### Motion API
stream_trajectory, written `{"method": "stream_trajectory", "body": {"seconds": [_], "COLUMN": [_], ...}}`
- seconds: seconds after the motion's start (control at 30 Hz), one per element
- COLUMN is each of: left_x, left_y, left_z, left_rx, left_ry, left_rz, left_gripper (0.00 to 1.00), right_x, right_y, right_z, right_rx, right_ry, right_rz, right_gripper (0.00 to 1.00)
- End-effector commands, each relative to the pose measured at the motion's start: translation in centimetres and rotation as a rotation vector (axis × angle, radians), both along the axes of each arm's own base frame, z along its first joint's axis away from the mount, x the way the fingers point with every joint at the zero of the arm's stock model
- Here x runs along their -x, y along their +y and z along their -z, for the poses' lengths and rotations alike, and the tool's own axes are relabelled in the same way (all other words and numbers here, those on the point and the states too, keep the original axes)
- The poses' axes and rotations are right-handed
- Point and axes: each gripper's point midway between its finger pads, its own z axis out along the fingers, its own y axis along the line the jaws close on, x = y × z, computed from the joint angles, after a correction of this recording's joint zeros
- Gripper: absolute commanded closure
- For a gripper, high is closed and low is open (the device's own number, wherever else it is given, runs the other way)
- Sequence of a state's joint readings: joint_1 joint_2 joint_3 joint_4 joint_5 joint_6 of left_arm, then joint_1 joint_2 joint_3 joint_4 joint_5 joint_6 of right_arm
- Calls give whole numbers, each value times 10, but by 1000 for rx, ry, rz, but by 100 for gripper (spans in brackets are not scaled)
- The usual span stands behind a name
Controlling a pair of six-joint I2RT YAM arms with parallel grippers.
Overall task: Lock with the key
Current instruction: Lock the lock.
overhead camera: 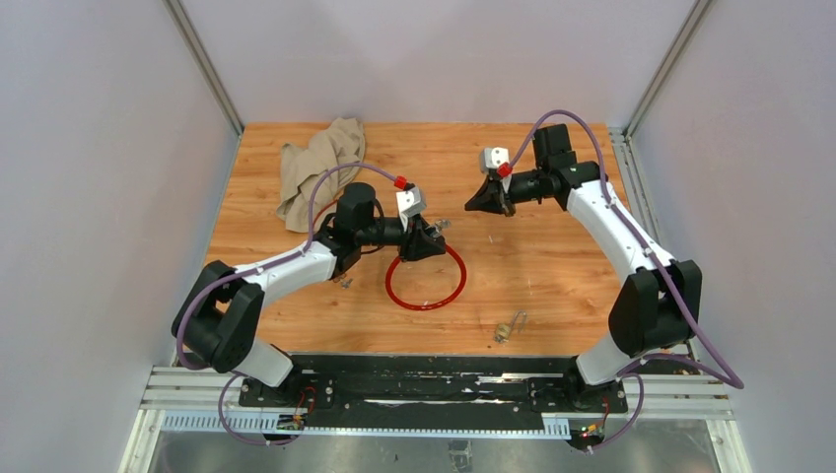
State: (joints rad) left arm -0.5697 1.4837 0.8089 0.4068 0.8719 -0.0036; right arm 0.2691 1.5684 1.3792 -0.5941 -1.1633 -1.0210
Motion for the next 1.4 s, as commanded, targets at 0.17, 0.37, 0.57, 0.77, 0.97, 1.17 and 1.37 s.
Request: {"method": "stream_trajectory", "body": {"seconds": [0.17,0.37,0.57,0.77,0.97,1.17,1.37], "left_x": [7,6,6,5,5,5,6], "left_y": [-1,0,0,0,0,0,0], "left_z": [-7,-10,-9,-11,-11,-12,-11], "left_rx": [-1,0,0,1,1,3,2], "left_ry": [-12,-23,-21,-26,-26,-28,-29], "left_rz": [28,21,23,20,20,20,21], "left_gripper": [100,100,100,100,100,100,100], "right_x": [20,34,40,46,51,55,52], "right_y": [13,28,43,51,54,56,55], "right_z": [-20,-21,-24,-19,-9,-3,-1], "right_rx": [2,-4,11,56,107,141,159], "right_ry": [80,249,342,404,404,411,374], "right_rz": [11,2,-26,-58,-74,-106,-117], "right_gripper": [62,37,36,48,56,61,86]}}
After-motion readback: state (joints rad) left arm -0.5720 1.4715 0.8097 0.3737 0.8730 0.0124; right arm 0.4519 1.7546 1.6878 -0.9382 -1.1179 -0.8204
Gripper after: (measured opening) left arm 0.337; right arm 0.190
